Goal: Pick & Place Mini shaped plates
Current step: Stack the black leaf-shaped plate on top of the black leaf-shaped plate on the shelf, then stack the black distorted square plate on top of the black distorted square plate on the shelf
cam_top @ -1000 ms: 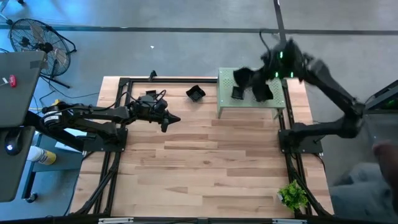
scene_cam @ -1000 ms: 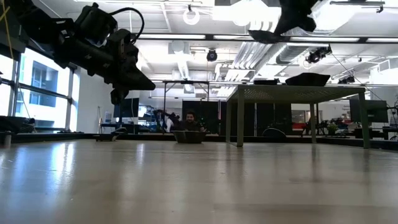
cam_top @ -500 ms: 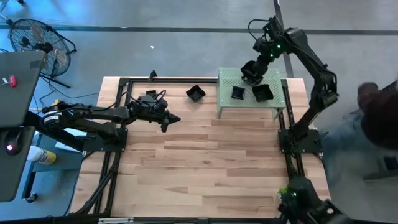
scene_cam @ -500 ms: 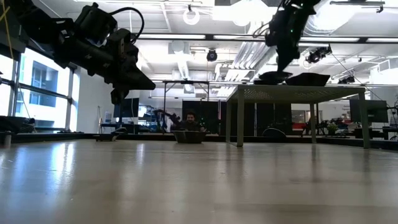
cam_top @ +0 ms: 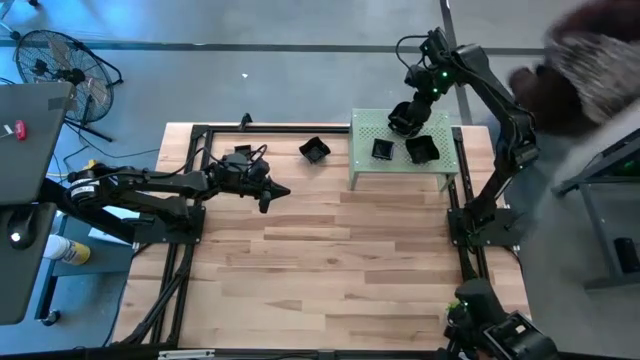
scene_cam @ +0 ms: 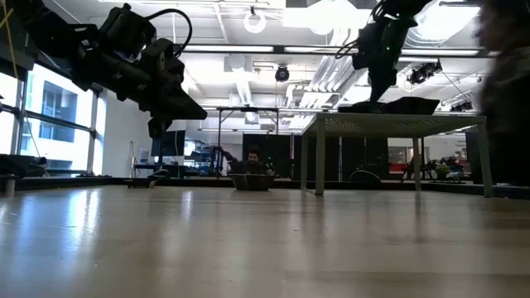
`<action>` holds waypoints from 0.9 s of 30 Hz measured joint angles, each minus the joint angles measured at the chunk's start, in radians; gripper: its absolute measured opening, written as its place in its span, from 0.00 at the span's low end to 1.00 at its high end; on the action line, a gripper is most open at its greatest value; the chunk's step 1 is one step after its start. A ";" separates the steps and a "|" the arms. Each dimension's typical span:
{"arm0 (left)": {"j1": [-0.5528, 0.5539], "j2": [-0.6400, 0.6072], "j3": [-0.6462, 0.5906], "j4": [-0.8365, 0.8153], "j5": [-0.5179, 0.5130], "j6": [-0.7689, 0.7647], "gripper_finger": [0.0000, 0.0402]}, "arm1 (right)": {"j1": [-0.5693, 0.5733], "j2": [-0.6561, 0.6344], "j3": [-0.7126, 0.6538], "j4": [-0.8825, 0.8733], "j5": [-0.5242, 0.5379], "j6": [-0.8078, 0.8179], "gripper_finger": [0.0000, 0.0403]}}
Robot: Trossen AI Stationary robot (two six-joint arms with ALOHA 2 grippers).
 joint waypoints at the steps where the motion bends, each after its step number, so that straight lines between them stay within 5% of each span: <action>1: 0.000 0.000 0.000 0.000 0.000 0.000 0.00 | 0.000 0.000 0.000 -0.001 0.000 -0.002 0.00; 19: 0.000 0.000 0.000 0.000 -0.030 0.000 0.00 | 0.035 0.000 0.000 -0.029 0.052 -0.035 0.04; 27: 0.001 0.000 0.000 0.000 -0.026 -0.008 0.00 | 0.042 -0.009 0.008 -0.039 0.069 -0.015 0.14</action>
